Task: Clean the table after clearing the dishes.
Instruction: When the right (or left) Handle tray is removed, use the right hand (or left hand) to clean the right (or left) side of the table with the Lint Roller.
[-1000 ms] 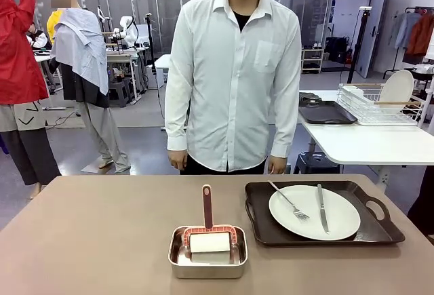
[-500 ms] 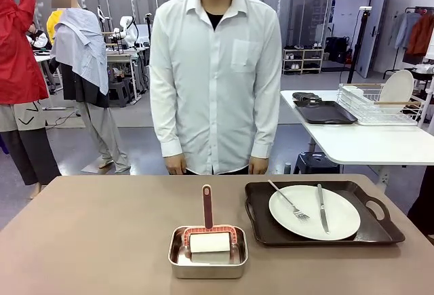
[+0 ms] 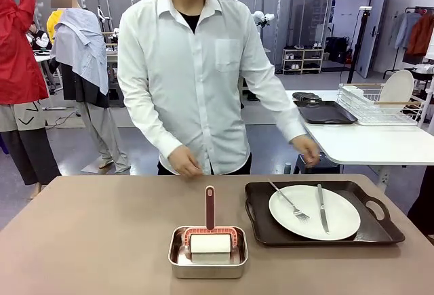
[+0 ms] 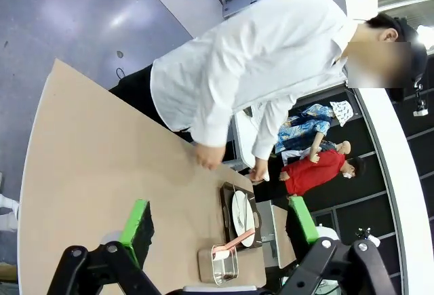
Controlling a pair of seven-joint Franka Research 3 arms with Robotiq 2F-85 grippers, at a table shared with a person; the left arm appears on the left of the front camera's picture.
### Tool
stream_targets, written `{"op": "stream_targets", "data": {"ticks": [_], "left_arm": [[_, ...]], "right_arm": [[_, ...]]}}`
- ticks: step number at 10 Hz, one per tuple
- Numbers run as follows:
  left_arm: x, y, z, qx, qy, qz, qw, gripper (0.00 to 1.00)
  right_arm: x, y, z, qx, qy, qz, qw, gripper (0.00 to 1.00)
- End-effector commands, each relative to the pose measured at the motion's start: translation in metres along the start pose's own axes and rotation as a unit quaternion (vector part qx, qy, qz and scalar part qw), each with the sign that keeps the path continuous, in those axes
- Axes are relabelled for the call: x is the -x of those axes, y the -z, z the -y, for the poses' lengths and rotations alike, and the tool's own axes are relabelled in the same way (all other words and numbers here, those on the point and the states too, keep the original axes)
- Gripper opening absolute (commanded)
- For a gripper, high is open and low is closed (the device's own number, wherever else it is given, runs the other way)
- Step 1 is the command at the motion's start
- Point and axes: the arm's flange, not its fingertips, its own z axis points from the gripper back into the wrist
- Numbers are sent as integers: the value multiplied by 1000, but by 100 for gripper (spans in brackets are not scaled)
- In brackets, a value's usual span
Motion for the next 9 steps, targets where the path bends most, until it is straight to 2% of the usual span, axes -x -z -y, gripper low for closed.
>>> {"op": "stream_targets", "data": {"ticks": [1,9], "left_arm": [[-4,-5,3,6,2,-2,1000,100],[-4,-5,3,6,2,-2,1000,100]], "right_arm": [[2,-3,0,-4,-3,2,1000,100],[2,-3,0,-4,-3,2,1000,100]]}}
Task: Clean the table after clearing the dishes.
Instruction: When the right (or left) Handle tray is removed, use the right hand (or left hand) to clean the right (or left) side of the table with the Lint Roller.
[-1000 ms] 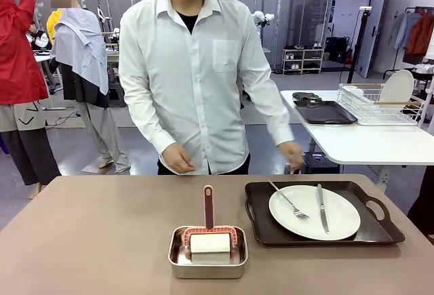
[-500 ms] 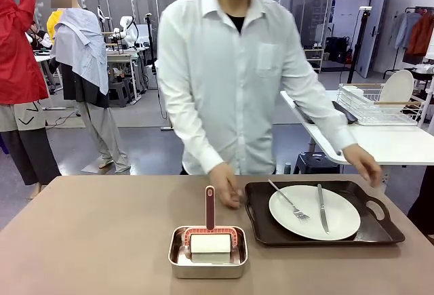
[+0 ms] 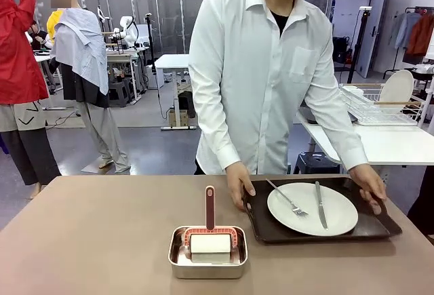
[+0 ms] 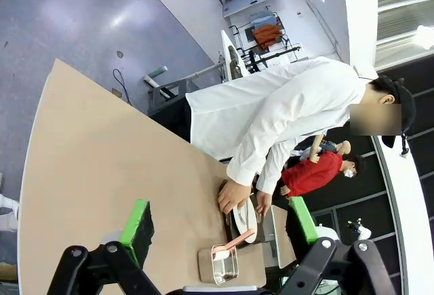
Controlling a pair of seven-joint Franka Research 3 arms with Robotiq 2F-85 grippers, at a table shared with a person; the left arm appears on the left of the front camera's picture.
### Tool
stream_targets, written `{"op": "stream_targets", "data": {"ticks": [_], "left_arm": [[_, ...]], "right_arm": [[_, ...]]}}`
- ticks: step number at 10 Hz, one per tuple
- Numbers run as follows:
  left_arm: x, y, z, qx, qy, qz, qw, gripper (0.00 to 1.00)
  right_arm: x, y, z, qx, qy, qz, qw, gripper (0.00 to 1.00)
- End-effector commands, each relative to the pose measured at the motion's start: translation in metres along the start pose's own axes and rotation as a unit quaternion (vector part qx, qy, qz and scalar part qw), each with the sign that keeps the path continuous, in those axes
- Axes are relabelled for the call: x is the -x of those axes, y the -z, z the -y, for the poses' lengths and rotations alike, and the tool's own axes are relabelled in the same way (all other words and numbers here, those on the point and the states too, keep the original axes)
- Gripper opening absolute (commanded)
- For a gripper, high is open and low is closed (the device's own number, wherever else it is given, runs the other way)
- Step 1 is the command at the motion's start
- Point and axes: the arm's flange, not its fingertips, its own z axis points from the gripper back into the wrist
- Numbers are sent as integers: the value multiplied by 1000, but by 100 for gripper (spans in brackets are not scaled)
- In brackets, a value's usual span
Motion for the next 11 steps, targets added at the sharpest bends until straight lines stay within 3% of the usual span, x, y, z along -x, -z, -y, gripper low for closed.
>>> {"op": "stream_targets", "data": {"ticks": [1,10,11], "left_arm": [[-4,-5,3,6,2,-2,1000,100],[-4,-5,3,6,2,-2,1000,100],[-4,-5,3,6,2,-2,1000,100]], "right_arm": [[2,-3,0,-4,-3,2,1000,100],[0,0,0,0,0,0,1000,100],[0,36,-33,9,-51,-45,998,100]]}}
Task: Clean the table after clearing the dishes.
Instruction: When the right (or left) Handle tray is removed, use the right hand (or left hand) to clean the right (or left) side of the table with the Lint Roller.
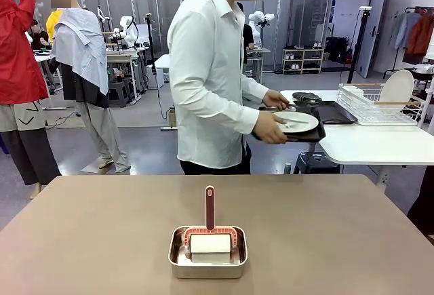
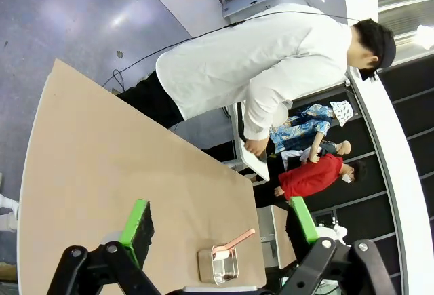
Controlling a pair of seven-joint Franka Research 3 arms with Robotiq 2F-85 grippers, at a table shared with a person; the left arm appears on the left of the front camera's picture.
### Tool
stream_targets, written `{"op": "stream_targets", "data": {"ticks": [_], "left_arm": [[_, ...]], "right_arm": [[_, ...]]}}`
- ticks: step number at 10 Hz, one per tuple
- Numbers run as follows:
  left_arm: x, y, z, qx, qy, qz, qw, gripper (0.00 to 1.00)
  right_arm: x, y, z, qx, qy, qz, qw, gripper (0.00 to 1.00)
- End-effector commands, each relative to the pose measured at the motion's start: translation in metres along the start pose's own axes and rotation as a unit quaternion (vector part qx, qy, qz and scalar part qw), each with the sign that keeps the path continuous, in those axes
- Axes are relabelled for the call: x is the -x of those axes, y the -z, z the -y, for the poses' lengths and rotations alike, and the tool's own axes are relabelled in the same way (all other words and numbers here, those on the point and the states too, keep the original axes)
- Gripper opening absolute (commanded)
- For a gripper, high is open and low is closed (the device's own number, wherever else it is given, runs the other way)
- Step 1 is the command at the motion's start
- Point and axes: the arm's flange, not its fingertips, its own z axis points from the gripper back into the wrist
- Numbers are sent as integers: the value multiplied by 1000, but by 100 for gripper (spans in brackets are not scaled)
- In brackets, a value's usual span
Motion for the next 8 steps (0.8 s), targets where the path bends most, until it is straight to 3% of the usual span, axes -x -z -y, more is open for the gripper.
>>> {"op": "stream_targets", "data": {"ticks": [1,3,6,8], "left_arm": [[-4,-5,3,6,2,-2,1000,100],[-4,-5,3,6,2,-2,1000,100],[-4,-5,3,6,2,-2,1000,100],[-4,-5,3,6,2,-2,1000,100]], "right_arm": [[2,66,-58,18,-85,-72,994,100],[17,147,-134,28,-165,-153,974,100],[95,273,-212,86,-288,-280,912,100],[154,336,-232,121,-353,-344,862,100]]}}
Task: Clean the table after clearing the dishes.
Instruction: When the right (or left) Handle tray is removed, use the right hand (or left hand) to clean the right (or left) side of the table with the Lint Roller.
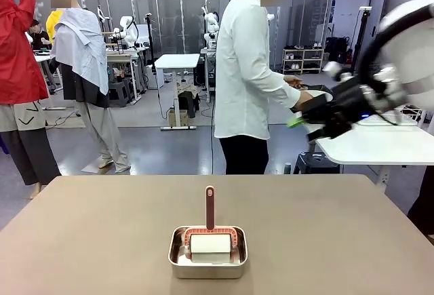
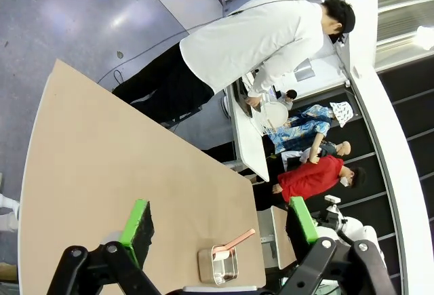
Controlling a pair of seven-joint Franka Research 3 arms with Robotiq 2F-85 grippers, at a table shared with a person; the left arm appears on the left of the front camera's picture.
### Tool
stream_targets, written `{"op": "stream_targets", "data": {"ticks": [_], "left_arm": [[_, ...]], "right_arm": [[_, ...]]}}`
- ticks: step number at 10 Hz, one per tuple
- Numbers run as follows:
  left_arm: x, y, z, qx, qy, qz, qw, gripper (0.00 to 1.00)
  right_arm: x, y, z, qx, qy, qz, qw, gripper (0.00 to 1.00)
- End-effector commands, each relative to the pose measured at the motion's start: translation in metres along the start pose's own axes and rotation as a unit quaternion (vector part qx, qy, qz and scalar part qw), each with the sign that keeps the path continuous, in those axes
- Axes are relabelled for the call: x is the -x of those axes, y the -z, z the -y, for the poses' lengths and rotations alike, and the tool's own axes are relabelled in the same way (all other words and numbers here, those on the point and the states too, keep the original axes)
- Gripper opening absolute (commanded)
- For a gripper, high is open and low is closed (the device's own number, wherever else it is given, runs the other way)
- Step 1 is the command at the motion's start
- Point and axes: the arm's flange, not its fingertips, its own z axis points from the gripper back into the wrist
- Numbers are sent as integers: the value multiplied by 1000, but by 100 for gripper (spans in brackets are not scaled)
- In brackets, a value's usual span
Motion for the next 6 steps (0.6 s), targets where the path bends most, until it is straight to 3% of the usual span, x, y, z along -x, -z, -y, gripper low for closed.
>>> {"op": "stream_targets", "data": {"ticks": [1,3,5,6], "left_arm": [[-4,-3,3,6,2,-3,1000,100],[-4,-3,3,6,2,-3,1000,100],[-4,-3,3,6,2,-3,1000,100],[-4,-3,3,6,2,-3,1000,100]], "right_arm": [[-11,39,-10,43,-38,-56,997,100],[1,92,-39,62,-86,-113,988,100],[17,115,-58,66,-149,-147,976,100],[13,104,-42,49,-100,-123,986,100]]}}
